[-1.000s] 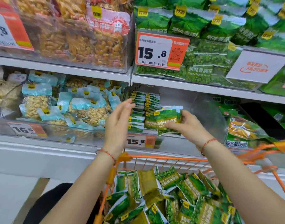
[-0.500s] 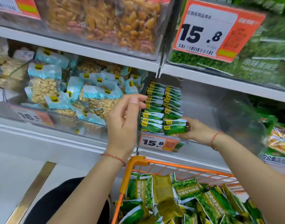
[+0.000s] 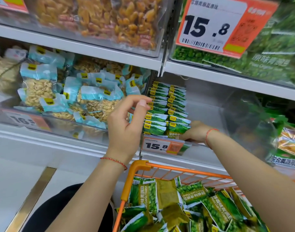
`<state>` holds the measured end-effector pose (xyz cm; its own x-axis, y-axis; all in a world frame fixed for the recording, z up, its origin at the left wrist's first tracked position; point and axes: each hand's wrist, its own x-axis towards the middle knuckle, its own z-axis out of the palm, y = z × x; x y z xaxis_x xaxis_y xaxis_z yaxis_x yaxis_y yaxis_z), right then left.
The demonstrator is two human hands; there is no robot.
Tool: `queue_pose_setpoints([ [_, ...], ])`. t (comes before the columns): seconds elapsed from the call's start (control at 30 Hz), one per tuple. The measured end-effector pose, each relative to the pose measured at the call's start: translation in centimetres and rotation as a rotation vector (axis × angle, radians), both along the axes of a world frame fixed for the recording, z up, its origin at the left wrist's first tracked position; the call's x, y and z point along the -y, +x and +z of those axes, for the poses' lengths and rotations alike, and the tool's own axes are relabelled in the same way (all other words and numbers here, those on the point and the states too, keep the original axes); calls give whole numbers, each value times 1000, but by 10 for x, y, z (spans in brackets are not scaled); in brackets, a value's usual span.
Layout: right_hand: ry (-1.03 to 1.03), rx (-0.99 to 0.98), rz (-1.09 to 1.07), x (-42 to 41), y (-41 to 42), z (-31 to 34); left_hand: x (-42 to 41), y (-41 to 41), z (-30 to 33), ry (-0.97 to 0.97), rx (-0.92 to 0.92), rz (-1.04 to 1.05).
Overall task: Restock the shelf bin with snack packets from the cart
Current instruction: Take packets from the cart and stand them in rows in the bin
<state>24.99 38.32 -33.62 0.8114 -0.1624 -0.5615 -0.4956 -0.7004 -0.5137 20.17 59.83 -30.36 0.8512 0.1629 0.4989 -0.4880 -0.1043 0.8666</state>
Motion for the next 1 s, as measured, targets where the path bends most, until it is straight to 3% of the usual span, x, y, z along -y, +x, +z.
queue_pose_setpoints([
  [0.1, 28, 12, -55, -12, 4, 3, -1, 2, 1, -41, -15, 2],
  [0.27, -110, 29, 38, -10, -1, 7, -2, 1, 2, -15, -35, 16],
  [0.53, -94, 68, 27, -7, -3, 12, -5, 1, 3, 2, -41, 16],
  [0.7, -221, 67, 167, -12, -8, 8, -3, 1, 1, 46, -36, 12],
  [1.0, -122, 105, 86, -13, -4, 8, 0, 0, -1, 118, -11, -1],
])
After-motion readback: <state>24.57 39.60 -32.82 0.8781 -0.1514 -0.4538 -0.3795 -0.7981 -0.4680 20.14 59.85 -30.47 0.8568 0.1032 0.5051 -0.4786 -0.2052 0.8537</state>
